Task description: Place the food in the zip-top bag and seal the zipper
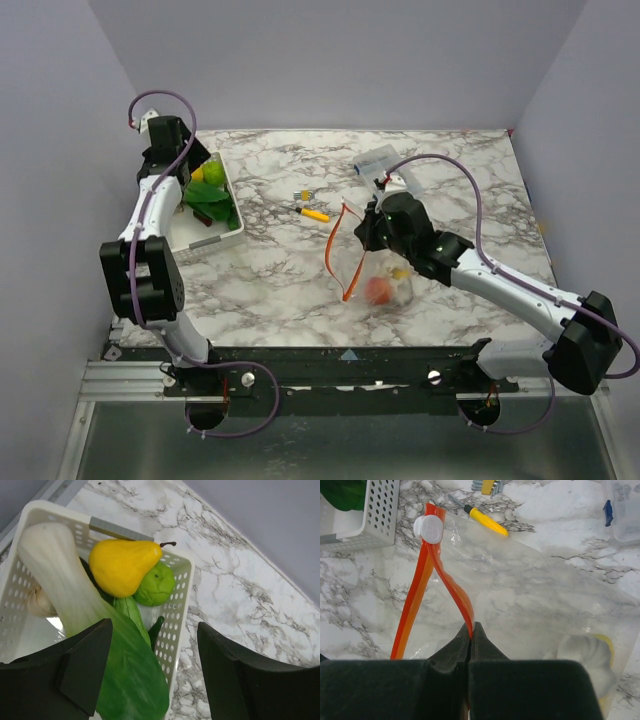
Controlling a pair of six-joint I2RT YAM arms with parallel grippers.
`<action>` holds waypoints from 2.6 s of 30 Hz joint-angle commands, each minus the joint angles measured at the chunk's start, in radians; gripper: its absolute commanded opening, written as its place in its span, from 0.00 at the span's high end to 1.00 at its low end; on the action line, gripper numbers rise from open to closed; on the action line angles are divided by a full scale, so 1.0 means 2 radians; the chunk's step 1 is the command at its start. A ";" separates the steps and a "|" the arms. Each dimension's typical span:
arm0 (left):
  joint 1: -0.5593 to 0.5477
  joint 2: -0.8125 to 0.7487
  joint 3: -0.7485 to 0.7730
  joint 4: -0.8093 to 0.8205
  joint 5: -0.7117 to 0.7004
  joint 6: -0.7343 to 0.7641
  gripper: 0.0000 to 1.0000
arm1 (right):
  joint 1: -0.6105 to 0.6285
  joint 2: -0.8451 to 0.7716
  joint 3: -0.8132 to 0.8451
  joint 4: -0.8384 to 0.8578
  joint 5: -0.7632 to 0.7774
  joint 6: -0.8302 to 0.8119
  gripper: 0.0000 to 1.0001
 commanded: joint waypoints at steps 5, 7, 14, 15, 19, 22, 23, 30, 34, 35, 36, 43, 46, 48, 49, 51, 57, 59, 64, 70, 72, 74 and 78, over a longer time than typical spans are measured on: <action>-0.003 0.180 0.227 -0.117 -0.031 0.181 0.31 | 0.000 0.004 -0.020 0.022 -0.022 -0.015 0.99; -0.004 0.215 0.283 -0.162 -0.048 0.212 0.31 | 0.000 0.005 -0.022 0.025 -0.026 -0.016 0.99; -0.014 0.288 0.374 -0.226 -0.082 0.306 0.27 | 0.000 0.012 -0.023 0.032 -0.026 -0.017 0.99; -0.014 0.299 0.387 -0.244 -0.079 0.312 0.27 | 0.000 0.014 -0.023 0.033 -0.027 -0.017 0.99; -0.019 0.326 0.409 -0.285 -0.078 0.313 0.27 | 0.000 0.018 -0.022 0.036 -0.029 -0.017 0.99; -0.021 0.334 0.402 -0.286 -0.075 0.335 0.26 | 0.000 0.020 -0.021 0.037 -0.029 -0.018 0.99; -0.021 0.338 0.404 -0.290 -0.073 0.339 0.26 | 0.000 0.020 -0.022 0.037 -0.029 -0.018 0.99; -0.020 0.358 0.421 -0.316 -0.085 0.340 0.29 | 0.000 0.027 -0.027 0.042 -0.017 -0.022 0.99; -0.020 0.347 0.408 -0.310 -0.088 0.341 0.57 | 0.000 0.033 -0.023 0.041 -0.013 -0.026 0.99; -0.020 0.346 0.408 -0.311 -0.089 0.343 0.63 | 0.000 0.034 -0.021 0.040 -0.011 -0.027 0.99; -0.020 0.344 0.407 -0.312 -0.094 0.343 0.70 | 0.000 0.034 -0.019 0.039 -0.008 -0.028 0.99; -0.020 0.304 0.378 -0.308 -0.054 0.320 0.95 | 0.000 0.018 -0.025 0.032 0.002 -0.031 0.99; -0.020 0.294 0.366 -0.336 -0.047 0.296 0.97 | 0.000 0.008 -0.030 0.037 -0.005 -0.028 0.99; -0.020 0.271 0.328 -0.338 -0.036 0.282 0.97 | 0.000 0.007 -0.028 0.038 -0.013 -0.026 0.99; -0.021 0.255 0.306 -0.335 -0.029 0.275 0.97 | 0.000 0.005 -0.028 0.039 -0.017 -0.025 0.99; -0.021 0.217 0.247 -0.315 -0.001 0.263 0.95 | 0.000 0.000 -0.032 0.048 -0.028 -0.021 0.99; -0.023 0.125 0.100 -0.302 0.046 0.248 0.82 | 0.000 -0.013 -0.045 0.061 -0.057 -0.009 0.99; -0.023 0.092 0.049 -0.285 0.036 0.251 0.68 | 0.000 -0.018 -0.045 0.061 -0.056 -0.009 0.99; -0.021 0.065 0.010 -0.279 0.035 0.251 0.60 | 0.000 -0.030 -0.048 0.063 -0.059 -0.009 0.99; -0.021 0.011 -0.087 -0.267 0.037 0.232 0.59 | 0.000 -0.048 -0.050 0.056 -0.040 -0.014 0.99; -0.020 -0.023 -0.125 -0.259 0.033 0.229 0.58 | -0.001 -0.048 -0.050 0.058 -0.039 -0.014 0.99; -0.019 -0.056 -0.148 -0.250 0.031 0.226 0.55 | 0.000 -0.043 -0.047 0.059 -0.045 -0.013 1.00; -0.015 -0.074 -0.134 -0.228 0.051 0.203 0.52 | 0.000 -0.036 -0.050 0.064 -0.056 -0.009 0.99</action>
